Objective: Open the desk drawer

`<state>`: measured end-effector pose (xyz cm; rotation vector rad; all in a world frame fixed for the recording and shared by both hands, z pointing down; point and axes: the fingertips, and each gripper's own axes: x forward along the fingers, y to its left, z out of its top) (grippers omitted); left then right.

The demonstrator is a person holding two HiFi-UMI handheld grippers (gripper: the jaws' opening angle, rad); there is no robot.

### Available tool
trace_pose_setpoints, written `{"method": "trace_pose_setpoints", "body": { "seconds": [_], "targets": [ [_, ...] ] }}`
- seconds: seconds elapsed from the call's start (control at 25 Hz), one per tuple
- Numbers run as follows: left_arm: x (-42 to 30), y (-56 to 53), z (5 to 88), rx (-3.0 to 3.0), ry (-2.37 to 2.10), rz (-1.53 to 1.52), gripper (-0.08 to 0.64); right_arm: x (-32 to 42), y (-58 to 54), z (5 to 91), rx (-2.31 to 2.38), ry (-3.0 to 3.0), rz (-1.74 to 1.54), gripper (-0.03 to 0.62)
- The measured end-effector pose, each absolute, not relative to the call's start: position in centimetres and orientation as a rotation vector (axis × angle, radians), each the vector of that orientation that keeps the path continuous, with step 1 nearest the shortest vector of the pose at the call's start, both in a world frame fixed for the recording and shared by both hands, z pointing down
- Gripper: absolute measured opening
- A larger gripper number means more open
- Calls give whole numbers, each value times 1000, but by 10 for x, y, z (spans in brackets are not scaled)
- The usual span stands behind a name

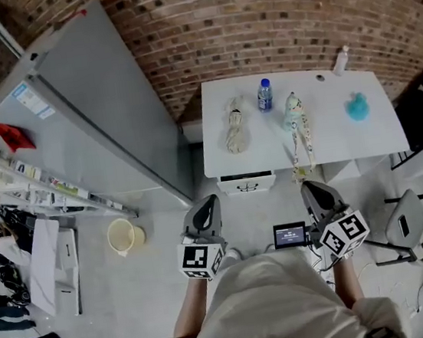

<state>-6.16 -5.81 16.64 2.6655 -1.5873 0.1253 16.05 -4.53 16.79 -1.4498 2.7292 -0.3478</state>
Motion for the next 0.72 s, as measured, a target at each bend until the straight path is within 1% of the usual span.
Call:
{"method": "trace_pose_setpoints", "body": {
  "seconds": [0.12,0.4,0.72],
  "targets": [
    [-58,-47,155,2674,-1573,131,5,152,-34,155,-1429,2737,-342,26],
    [-52,-30,121,2669,-1583,2,5,140,-24,127,-1368,2760,-261,26],
    [-26,-23,125,2632,-1540,-32,5,131,-6,129,-1279,2798,-261,26]
  ]
}}
